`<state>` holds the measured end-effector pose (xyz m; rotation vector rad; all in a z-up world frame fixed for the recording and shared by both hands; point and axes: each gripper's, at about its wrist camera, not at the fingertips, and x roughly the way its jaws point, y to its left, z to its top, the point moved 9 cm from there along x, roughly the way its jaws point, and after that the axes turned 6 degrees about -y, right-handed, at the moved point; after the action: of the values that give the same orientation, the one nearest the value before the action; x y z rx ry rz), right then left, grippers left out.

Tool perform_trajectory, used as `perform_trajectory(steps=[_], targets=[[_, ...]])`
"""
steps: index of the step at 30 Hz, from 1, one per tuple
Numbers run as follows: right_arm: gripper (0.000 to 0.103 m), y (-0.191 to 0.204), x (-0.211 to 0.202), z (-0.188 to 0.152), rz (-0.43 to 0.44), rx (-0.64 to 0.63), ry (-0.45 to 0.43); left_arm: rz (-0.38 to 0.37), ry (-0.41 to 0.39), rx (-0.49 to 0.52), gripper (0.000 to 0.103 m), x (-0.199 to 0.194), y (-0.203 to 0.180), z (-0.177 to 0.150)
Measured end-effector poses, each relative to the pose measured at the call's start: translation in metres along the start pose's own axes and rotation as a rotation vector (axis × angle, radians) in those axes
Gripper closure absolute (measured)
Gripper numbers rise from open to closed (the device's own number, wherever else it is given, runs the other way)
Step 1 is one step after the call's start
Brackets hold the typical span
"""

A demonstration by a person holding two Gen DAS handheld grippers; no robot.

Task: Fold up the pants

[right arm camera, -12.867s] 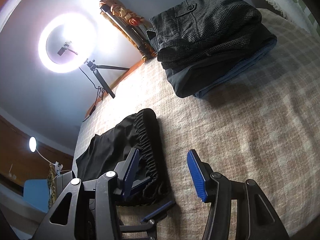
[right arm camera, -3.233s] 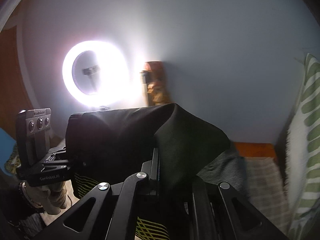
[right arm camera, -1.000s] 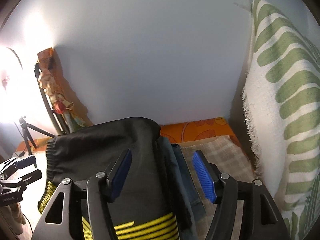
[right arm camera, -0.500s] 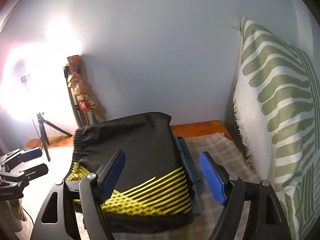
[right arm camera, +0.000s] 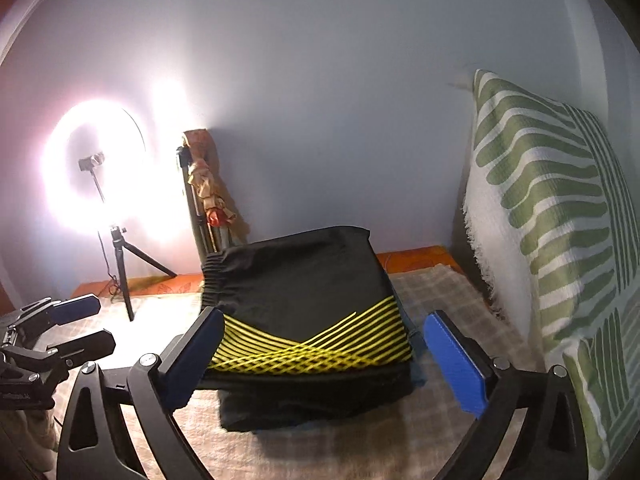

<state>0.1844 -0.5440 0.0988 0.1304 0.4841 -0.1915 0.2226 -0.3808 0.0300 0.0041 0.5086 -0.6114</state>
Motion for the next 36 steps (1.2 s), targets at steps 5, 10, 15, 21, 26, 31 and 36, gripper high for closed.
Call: perform_trajectory(steps=[5, 10, 15, 21, 26, 31, 36], targets=[[0.0, 0.01, -0.021, -0.011, 0.002, 0.017, -0.007, 0.003, -0.012, 0.014, 0.023, -0.019, -0.006, -0.005], [0.0, 0.022, -0.04, -0.021, -0.031, 0.003, -0.01, 0.004, -0.021, 0.007, 0.022, -0.036, -0.008, -0.01], [0.0, 0.042, -0.052, -0.034, -0.014, 0.001, -0.011, 0.017, -0.023, 0.016, 0.022, -0.05, -0.007, -0.023], [0.0, 0.058, -0.062, -0.053, -0.012, 0.04, -0.027, 0.035, -0.014, 0.012, 0.022, -0.06, 0.0, -0.038], [0.0, 0.061, -0.063, -0.06, -0.019, 0.075, -0.034, 0.054, -0.017, 0.003, 0.022, -0.065, 0.008, -0.044], [0.0, 0.061, -0.064, -0.058, -0.035, 0.08, -0.064, 0.058, -0.018, -0.014, 0.022, -0.067, 0.01, -0.047], [0.0, 0.056, -0.052, -0.069, -0.035, 0.092, -0.039, 0.074, -0.024, -0.023, 0.019, -0.068, 0.011, -0.051]])
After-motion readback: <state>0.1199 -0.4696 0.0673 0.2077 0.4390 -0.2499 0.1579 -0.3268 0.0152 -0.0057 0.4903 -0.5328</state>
